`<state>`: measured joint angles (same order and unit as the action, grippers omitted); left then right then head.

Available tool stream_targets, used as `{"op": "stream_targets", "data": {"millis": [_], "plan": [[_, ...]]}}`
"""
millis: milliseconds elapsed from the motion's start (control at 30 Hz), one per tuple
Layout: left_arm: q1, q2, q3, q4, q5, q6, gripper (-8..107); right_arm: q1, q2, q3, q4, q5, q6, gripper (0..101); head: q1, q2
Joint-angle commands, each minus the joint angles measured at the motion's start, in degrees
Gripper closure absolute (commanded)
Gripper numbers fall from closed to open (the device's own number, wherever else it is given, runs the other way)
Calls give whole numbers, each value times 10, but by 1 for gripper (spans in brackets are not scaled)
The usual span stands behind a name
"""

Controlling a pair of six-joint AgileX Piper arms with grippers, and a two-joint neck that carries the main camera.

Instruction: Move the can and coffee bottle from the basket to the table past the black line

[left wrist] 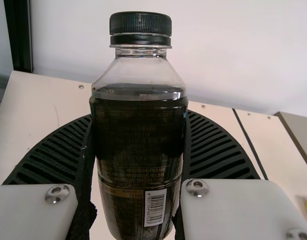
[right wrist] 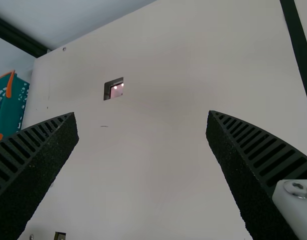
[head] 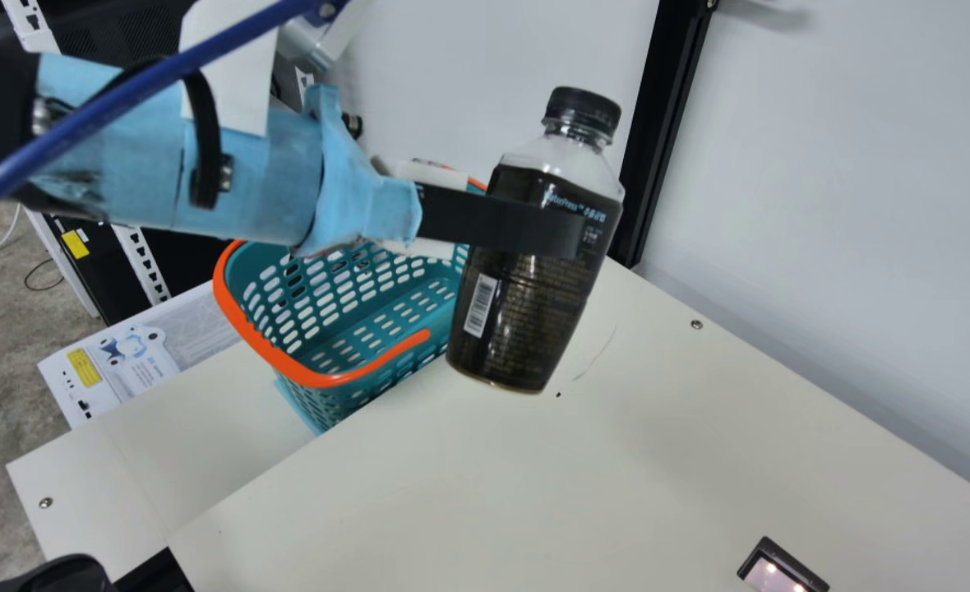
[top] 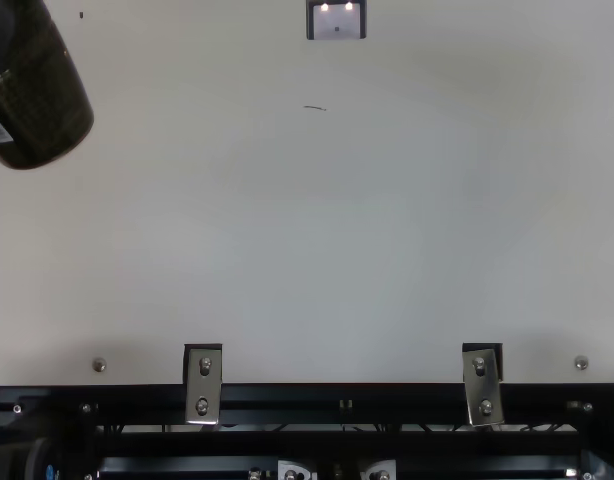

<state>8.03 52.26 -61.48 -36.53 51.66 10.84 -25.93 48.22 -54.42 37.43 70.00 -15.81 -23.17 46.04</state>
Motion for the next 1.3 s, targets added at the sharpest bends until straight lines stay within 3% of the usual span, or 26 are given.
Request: {"op": "stream_targets", "data": {"millis": [0,533,800,1267], "plan": [[0,0,0,0,0,0,89,0,0,0,0,0,0,0,-18,11],[-32,-10,-1,-4,24,-82,89,0,0,0,0,0,0,0,-11,-7],[-96,-15,0,33,-7,-156,89,0,0,0,0,0,0,0,16,-132],[-96,-15,0,33,-5,-155,89,0,0,0,0,0,0,0,63,-284]]}}
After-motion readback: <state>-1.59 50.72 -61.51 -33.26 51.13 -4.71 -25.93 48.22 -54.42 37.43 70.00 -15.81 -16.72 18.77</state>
